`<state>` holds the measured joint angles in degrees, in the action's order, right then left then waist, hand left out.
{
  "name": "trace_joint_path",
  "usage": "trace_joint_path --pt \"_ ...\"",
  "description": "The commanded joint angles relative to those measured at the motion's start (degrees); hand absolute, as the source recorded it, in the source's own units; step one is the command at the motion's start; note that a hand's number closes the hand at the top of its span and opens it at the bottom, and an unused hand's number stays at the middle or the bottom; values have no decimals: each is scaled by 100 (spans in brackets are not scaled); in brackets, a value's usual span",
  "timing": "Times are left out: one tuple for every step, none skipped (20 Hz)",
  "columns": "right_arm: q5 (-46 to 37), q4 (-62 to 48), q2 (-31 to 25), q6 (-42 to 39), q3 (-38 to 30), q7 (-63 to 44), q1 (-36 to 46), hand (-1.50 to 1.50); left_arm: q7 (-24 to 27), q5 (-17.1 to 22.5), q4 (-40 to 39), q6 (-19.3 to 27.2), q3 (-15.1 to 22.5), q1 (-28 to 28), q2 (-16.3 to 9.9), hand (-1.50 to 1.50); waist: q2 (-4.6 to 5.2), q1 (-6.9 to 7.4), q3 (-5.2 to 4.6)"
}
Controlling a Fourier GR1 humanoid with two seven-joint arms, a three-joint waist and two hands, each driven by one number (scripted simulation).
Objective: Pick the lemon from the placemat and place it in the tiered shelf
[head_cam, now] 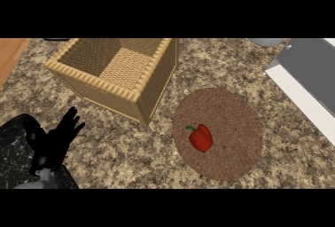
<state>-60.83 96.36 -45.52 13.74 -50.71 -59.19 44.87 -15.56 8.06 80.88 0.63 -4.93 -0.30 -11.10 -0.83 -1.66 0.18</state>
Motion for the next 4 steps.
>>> trace_joint_path --pt "609 1084 -105 -1015 -551 -428 -451 -150 -117 -92 -171 41 172 -26 172 0 30 -17 -20" --pt "752 1221 -51 -961 -786 -261 -719 -150 -411 9 366 24 160 242 108 0 32 53 -14" --pt "935 1439 -207 -1483 -880 -429 -711 -150 -268 -60 69 114 65 126 95 0 24 -9 -19" --pt "1056 1855 -81 -1533 -1103 -456 -855 -150 -189 83 -65 -99 -111 56 -97 0 26 -19 -19"
